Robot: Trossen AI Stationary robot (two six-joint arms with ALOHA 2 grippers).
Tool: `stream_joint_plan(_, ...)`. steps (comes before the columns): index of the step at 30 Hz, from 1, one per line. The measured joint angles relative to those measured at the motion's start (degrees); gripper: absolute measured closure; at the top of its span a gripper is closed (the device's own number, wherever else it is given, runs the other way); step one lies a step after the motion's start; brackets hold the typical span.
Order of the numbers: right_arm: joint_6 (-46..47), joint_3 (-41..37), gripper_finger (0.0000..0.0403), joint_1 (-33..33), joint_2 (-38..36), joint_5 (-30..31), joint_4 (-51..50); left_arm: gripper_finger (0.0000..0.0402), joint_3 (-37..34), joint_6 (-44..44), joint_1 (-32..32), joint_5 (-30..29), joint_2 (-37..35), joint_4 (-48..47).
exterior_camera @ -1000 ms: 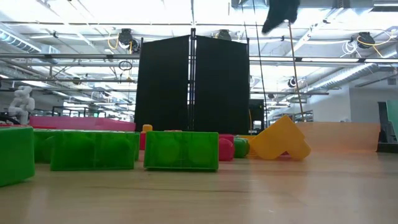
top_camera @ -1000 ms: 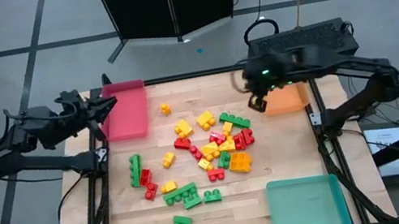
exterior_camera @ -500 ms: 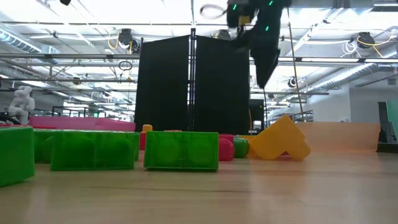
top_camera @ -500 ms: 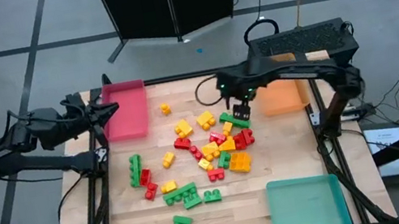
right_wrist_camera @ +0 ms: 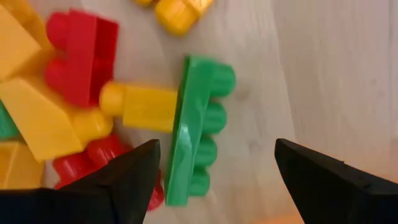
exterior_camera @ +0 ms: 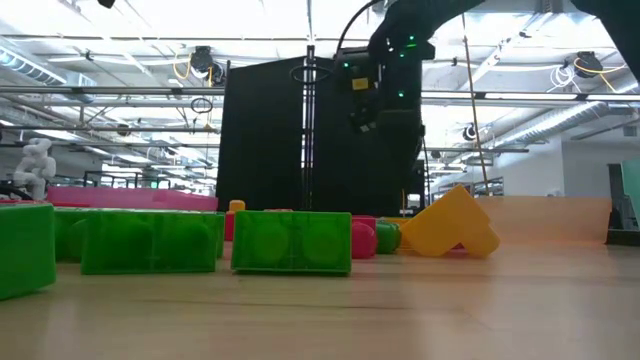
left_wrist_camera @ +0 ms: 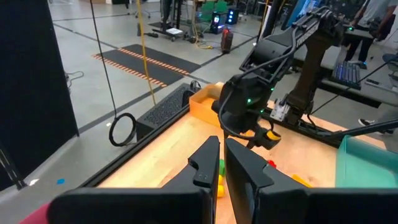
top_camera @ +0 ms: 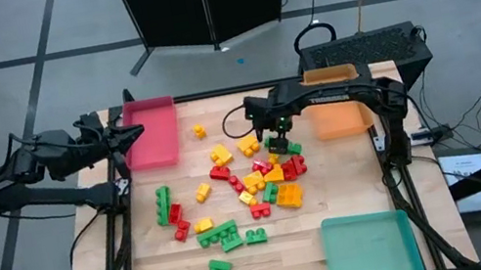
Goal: Sort blocks
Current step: Put the green game piece into the orange bin
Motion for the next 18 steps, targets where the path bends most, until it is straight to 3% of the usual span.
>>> stream_joint_plan(7, 0.59, -2.36, 0.0089, -0.40, -0.31, 0.02, 3.05, 0.0371, 0.00, -0.05, 0.01, 0.11, 0.00, 0.00)
stream_joint_plan(11, 2.18, -8.97, 0.0089, -0.23, -2.54, -1.12, 5.26, 0.0371, 0.00, -0.06, 0.00, 0.11, 0.00, -0.21)
stream_joint_plan(18, 5.12, -20.14, 0.0089, -0.16, -7.82, -1.43, 18.19, 0.0371, -0.04, -0.48, 0.00, 0.09, 0.00, -1.52)
